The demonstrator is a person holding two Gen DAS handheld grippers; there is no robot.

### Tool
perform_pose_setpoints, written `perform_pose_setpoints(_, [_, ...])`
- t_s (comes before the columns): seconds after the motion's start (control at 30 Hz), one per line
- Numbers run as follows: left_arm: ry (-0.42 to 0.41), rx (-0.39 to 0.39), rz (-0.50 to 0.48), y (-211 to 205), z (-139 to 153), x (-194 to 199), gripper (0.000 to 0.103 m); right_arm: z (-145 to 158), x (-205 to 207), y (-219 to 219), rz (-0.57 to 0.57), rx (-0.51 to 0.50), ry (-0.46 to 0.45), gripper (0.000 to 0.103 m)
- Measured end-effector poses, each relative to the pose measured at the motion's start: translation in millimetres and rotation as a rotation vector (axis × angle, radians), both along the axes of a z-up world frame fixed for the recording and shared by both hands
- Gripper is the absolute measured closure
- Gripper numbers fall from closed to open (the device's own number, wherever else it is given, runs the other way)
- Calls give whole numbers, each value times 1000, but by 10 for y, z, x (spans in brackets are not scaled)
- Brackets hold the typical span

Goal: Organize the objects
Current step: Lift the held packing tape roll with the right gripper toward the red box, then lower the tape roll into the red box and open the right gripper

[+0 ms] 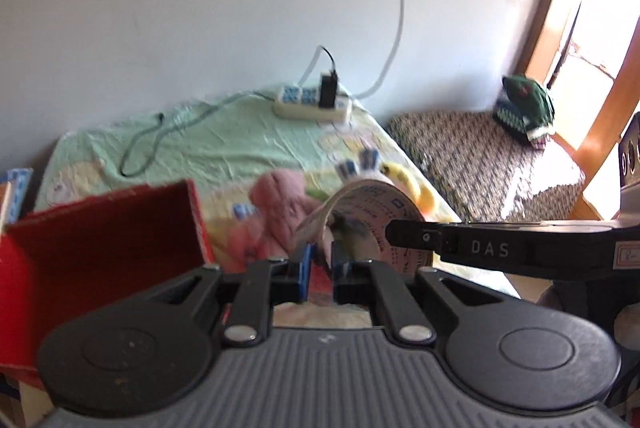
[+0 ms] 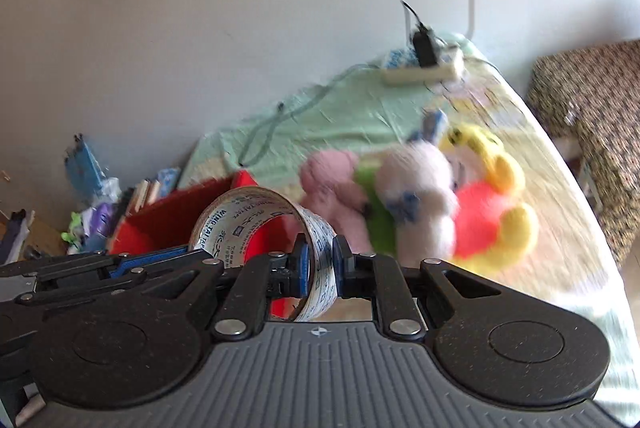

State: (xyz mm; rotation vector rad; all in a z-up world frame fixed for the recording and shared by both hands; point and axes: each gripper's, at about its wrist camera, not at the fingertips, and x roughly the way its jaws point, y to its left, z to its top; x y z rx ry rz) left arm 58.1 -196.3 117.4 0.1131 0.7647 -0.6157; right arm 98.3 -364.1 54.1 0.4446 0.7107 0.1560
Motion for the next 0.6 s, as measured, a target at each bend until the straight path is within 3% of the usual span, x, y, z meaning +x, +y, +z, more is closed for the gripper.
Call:
perform_pose_setpoints(0.27, [-10,-46,90,731,197,568,99,149,593,620,128,-22,-18,89])
perform_pose_setpoints(0.4, [59,-54,137,1095,18,876,99,35,842,994,193,-89,24,89])
perform_pose_setpoints(0.6, [181,-46,172,1439,-497,1229,99,-289,1238,1455,289,-217,151,89])
